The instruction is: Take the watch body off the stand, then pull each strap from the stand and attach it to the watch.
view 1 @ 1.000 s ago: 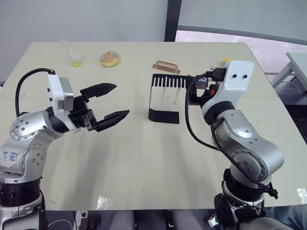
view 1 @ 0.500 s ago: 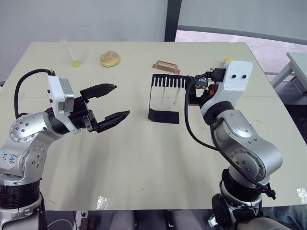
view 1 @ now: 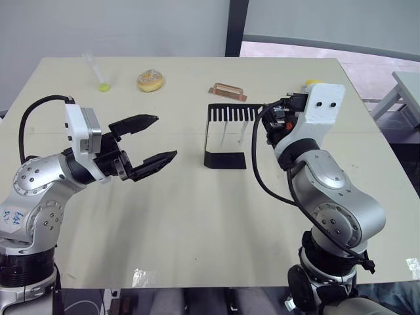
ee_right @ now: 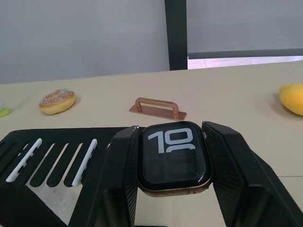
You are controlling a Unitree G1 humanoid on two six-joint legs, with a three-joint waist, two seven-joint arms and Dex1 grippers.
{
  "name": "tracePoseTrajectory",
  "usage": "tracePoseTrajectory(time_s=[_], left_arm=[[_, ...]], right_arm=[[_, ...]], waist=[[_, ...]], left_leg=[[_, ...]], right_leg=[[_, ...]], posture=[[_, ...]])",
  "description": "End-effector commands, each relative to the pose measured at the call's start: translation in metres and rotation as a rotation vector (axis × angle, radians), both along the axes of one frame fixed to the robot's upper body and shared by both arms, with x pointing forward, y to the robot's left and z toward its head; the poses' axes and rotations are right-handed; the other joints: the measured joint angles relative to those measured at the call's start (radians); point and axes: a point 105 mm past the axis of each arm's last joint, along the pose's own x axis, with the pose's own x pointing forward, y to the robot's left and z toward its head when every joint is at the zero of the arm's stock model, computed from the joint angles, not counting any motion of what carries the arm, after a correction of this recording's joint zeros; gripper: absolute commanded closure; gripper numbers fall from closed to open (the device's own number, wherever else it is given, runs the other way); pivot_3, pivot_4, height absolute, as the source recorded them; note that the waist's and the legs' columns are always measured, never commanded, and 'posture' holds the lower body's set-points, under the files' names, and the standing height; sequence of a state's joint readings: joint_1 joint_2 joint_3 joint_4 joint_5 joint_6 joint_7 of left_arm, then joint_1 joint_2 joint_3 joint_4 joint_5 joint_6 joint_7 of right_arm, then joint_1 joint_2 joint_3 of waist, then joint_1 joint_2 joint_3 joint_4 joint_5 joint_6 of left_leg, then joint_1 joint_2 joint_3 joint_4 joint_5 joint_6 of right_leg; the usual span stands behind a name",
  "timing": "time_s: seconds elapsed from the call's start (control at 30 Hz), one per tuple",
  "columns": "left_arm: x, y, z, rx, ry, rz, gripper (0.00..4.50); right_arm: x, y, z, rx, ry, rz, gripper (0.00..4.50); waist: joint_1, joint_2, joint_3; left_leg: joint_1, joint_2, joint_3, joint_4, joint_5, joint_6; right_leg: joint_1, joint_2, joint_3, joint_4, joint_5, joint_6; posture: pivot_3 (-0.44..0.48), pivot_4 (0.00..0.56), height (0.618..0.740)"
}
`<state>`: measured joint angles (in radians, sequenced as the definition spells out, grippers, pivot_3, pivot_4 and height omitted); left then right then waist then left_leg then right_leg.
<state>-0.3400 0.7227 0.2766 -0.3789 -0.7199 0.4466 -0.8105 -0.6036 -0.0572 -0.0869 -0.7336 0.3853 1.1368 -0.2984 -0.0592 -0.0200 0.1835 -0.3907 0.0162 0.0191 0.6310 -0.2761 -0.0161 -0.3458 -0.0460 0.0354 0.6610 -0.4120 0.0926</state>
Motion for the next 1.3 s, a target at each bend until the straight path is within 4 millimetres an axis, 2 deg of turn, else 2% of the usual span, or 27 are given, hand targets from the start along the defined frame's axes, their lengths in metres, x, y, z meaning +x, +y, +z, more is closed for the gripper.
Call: tracePoseTrajectory(time_s=[0.03,0.23,0.37,0.47,0.53,0.6,0.7,0.8,0.93,1.0,1.07,1.13,1.3], left_arm=[[-0.006,0.003,0.01,0.006,-0.054,0.011,0.0],[-0.006,0.003,0.01,0.005,-0.057,0.01,0.0],[-0.008,0.001,0.009,0.015,-0.055,-0.024,0.0],[-0.011,-0.004,0.0,0.072,-0.041,-0.081,0.0],[-0.016,-0.009,-0.01,0.122,-0.021,-0.138,0.0],[-0.018,-0.011,-0.016,0.144,-0.014,-0.168,0.0],[-0.025,-0.024,-0.027,0.143,0.006,-0.264,0.0],[-0.028,-0.033,-0.038,0.159,0.012,-0.325,0.0],[-0.028,-0.04,-0.05,0.192,-0.002,-0.364,0.0],[-0.027,-0.04,-0.053,0.214,-0.021,-0.372,0.0],[-0.027,-0.038,-0.055,0.226,-0.039,-0.381,0.0],[-0.027,-0.037,-0.056,0.229,-0.039,-0.384,0.0],[-0.027,-0.036,-0.059,0.214,0.016,-0.389,0.0]], right_arm=[[-0.004,0.002,0.013,0.011,-0.06,0.019,2.92],[-0.008,0.004,0.025,0.026,-0.127,0.044,2.92],[-0.028,0.0,0.047,0.037,-0.276,0.104,2.92],[-0.039,-0.011,0.047,-0.002,-0.318,0.106,2.92],[-0.047,-0.031,0.038,-0.062,-0.324,0.077,2.92],[-0.053,-0.042,0.031,-0.106,-0.324,0.066,2.92],[-0.064,-0.06,-0.003,-0.184,-0.254,0.071,2.92],[-0.069,-0.073,-0.048,-0.24,-0.14,0.067,2.92],[-0.074,-0.079,-0.108,-0.211,0.022,0.132,2.92],[-0.079,-0.082,-0.129,-0.228,0.064,0.165,2.92],[-0.078,-0.089,-0.144,-0.235,0.091,0.159,2.92],[-0.076,-0.093,-0.147,-0.249,0.085,0.152,2.92],[-0.059,-0.1,-0.172,-0.231,0.143,0.169,2.92]], waist=[[0.0,0.0,0.0],[-0.001,0.0,0.0],[0.0,0.0,0.0],[0.0,0.0,0.0],[0.004,0.0,0.0],[0.004,0.0,0.0],[0.006,0.0,0.0],[0.007,0.0,0.0],[-0.002,0.0,0.0],[0.001,0.0,0.0],[0.002,0.0,0.0],[0.003,0.0,0.0],[0.005,0.0,0.0]], left_leg=[[0.0,0.0,0.0,0.0,0.0,0.0],[0.0,0.0,0.0,-0.001,0.0,0.0],[0.0,0.0,0.0,-0.001,0.0,0.0],[0.0,0.0,0.0,-0.002,0.0,0.0],[0.0,0.0,0.0,-0.002,0.0,0.0],[0.0,-0.001,0.0,-0.002,-0.001,0.001],[-0.001,-0.001,-0.001,-0.002,-0.001,0.002],[0.0,-0.001,-0.002,-0.003,-0.002,0.003],[0.003,-0.001,0.002,-0.002,-0.002,0.004],[0.005,-0.001,0.002,-0.002,-0.002,0.004],[0.005,-0.001,0.001,-0.003,-0.002,0.004],[0.005,-0.001,0.002,-0.002,-0.002,0.004],[0.004,-0.001,0.001,-0.002,-0.002,0.004]], right_leg=[[0.0,0.0,0.0,0.0,0.0,0.0],[0.0,0.0,0.0,0.0,0.0,0.0],[0.0,0.0,0.0,0.0,0.0,0.0],[0.0,0.0,0.0,-0.001,0.0,0.0],[0.001,0.0,0.0,-0.003,0.0,0.0],[0.003,-0.001,0.0,-0.005,0.0,0.0],[0.004,-0.001,0.0,-0.007,0.0,0.0],[0.005,0.0,0.0,-0.008,0.0,0.0],[0.005,0.001,0.003,-0.008,0.0,0.0],[0.006,0.002,0.003,-0.008,0.0,0.0],[0.006,0.002,0.003,-0.008,0.0,0.0],[0.006,0.002,0.004,-0.008,0.0,0.0],[0.006,0.001,0.004,-0.008,0.0,0.0]], posture=[[0.0,0.15,0.74],[0.0,0.15,0.74],[0.0,0.15,0.74],[0.0,0.15,0.74],[0.0,0.15,0.74],[0.0,0.15,0.74],[0.0,0.15,0.74],[0.0,0.15,0.74],[0.0,0.15,0.74],[0.0,0.15,0.74],[0.0,0.15,0.74],[0.0,0.15,0.74],[0.0,0.15,0.74]])
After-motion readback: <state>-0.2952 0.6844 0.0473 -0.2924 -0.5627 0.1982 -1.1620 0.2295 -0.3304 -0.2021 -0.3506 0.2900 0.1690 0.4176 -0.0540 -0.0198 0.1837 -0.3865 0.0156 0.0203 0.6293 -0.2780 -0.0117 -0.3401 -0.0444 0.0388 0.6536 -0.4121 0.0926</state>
